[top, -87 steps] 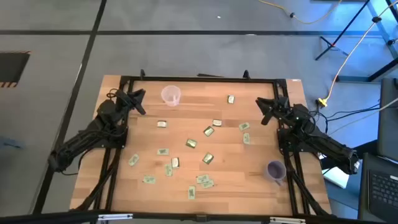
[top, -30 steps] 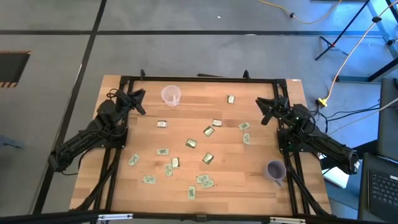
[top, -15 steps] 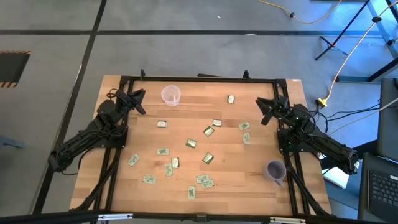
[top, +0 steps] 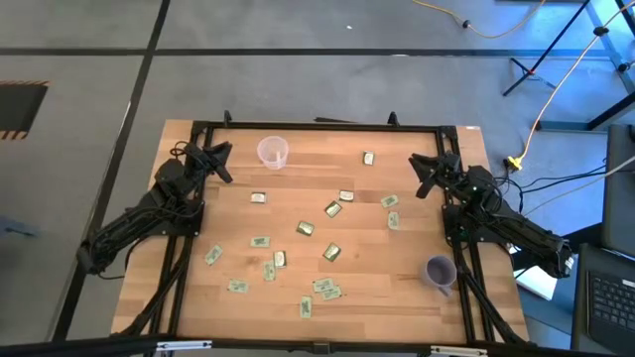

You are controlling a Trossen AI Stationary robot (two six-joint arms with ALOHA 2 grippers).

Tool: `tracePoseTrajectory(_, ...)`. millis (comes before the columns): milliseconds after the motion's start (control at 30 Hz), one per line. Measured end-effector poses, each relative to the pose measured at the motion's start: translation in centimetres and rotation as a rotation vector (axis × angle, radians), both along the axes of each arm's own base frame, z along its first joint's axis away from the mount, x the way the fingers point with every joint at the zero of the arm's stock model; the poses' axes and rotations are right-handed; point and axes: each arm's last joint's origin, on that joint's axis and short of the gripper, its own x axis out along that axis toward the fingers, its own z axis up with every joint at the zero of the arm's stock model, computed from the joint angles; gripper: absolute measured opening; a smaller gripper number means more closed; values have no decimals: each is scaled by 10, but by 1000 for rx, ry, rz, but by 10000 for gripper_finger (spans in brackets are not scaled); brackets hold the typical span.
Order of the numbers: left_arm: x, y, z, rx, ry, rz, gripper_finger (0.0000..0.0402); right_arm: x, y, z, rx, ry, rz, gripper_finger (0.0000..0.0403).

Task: Pick and place items into bin
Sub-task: Put the truvia packet into the transparent bin

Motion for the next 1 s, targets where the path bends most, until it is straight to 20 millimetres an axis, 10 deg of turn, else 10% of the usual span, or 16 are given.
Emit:
tracePoseTrajectory(467, 0, 0, 0, 24, 30, 13, 63, 0, 0, 0, -3, 1, -15, 102)
tracePoseTrajectory(1000, 19, -6, 19, -86, 111, -415, 127, -2, -2, 1, 10, -26, -96, 102)
